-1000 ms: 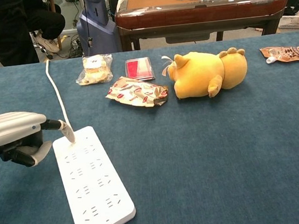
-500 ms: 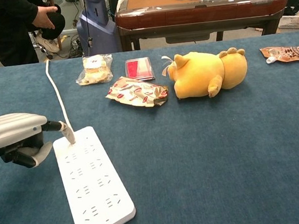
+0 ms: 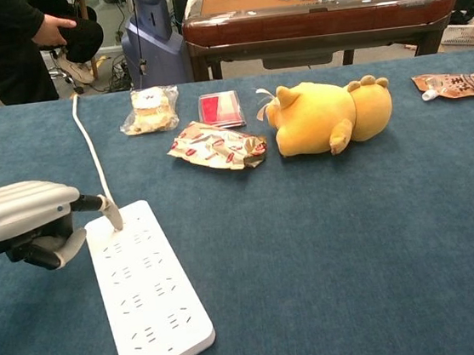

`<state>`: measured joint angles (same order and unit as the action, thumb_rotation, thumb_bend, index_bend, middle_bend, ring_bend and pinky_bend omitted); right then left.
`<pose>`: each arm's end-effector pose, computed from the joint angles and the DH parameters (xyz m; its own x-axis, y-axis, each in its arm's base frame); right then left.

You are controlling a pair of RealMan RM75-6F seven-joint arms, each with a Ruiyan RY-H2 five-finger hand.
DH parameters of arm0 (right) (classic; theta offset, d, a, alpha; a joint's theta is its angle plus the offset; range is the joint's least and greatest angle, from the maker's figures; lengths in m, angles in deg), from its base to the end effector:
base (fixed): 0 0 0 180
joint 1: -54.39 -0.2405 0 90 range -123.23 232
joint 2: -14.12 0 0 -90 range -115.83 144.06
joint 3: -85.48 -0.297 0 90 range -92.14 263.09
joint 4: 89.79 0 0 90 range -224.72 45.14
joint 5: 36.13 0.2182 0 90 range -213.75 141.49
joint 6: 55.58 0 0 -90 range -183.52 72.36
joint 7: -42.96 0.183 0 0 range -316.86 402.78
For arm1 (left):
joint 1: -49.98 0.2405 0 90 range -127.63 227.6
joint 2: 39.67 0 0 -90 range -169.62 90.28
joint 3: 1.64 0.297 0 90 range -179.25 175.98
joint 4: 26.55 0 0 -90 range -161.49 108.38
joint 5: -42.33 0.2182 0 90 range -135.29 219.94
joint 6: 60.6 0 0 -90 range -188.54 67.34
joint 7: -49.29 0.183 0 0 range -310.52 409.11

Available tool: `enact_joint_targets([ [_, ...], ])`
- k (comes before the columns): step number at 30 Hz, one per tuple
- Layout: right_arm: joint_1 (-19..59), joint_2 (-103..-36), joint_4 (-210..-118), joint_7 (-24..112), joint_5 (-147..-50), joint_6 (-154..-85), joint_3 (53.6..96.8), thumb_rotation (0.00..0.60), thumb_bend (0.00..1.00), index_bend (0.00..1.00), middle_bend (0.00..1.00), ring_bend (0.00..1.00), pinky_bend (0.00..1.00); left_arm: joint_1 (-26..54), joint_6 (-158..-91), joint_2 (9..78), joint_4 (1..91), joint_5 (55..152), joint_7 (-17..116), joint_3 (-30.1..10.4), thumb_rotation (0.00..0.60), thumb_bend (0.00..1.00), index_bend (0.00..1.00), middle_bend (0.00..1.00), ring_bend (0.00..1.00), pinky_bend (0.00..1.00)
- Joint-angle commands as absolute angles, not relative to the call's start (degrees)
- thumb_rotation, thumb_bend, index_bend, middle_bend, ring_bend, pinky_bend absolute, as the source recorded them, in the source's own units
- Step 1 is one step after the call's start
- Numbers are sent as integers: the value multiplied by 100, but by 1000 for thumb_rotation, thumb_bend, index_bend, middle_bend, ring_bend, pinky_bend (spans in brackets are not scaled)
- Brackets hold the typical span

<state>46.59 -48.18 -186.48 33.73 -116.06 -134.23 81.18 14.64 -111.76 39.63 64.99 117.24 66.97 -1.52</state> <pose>-0.3469 -0.2447 0.1649 0.4845 -0.0805 0.8711 -0.8726 0.0261 0.4877 -0.2320 0.3324 -0.0275 0.5874 0.3896 0.7094 0.7869 -0.4799 -0.3880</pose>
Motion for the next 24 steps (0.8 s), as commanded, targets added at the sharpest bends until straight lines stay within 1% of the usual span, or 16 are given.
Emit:
enact_joint_targets([
  [1,4658,-4809,-18647,3385,-11603,-13422,8115,600,323,504,456,447,360,1475,-11228,3939,6539,11724,6661,-176,600,721,331,1000,1000,1000],
  [5,4660,-4767,-18671,3395,-11609,-13454,8093,600,323,504,456,447,360,1594,-11573,3760,6770,11880,6428,-254,600,720,323,1000,1000,1000],
  [8,4665,-4736,-18691,3412,-11637,-13483,8088,600,323,504,456,447,360,1764,-12003,3518,7004,12146,6157,-289,600,712,295,1000,999,1000],
  [10,4673,-4719,-18692,3439,-11657,-13496,8094,600,323,504,456,447,360,1941,-12374,3327,7160,12342,5909,-290,600,682,270,1000,980,1000],
  [11,4678,-4713,-18684,3456,-11664,-13498,8099,600,322,504,456,447,360,2062,-12604,3217,7236,12438,5773,-284,600,646,253,987,946,1000],
  [13,4684,-4704,-18671,3471,-11666,-13494,8109,600,320,504,456,447,360,2261,-12952,3053,7337,12552,5616,-263,600,599,238,933,869,1000],
  [15,4691,-4697,-18663,3484,-11676,-13494,8120,600,320,504,456,447,360,2518,-13339,2861,7451,12608,5544,-223,600,582,233,837,775,986],
  [17,4701,-4692,-18661,3497,-11686,-13501,8130,600,320,504,456,447,360,2793,-13733,2689,7551,12581,5658,-193,600,580,235,746,707,946],
  [18,4705,-4691,-18662,3500,-11694,-13506,8135,600,320,504,456,447,360,2918,-13914,2637,7584,12543,5773,-189,600,580,241,712,690,929],
  [20,4714,-4690,-18665,3510,-11716,-13518,8146,600,319,504,456,447,360,3202,-14269,2531,7677,12386,6104,-166,600,580,254,695,682,924],
  [24,4720,-4689,-18673,3513,-11750,-13529,8160,600,319,504,456,447,360,3635,-14668,2333,7897,12045,6391,-111,600,580,262,664,654,882],
])
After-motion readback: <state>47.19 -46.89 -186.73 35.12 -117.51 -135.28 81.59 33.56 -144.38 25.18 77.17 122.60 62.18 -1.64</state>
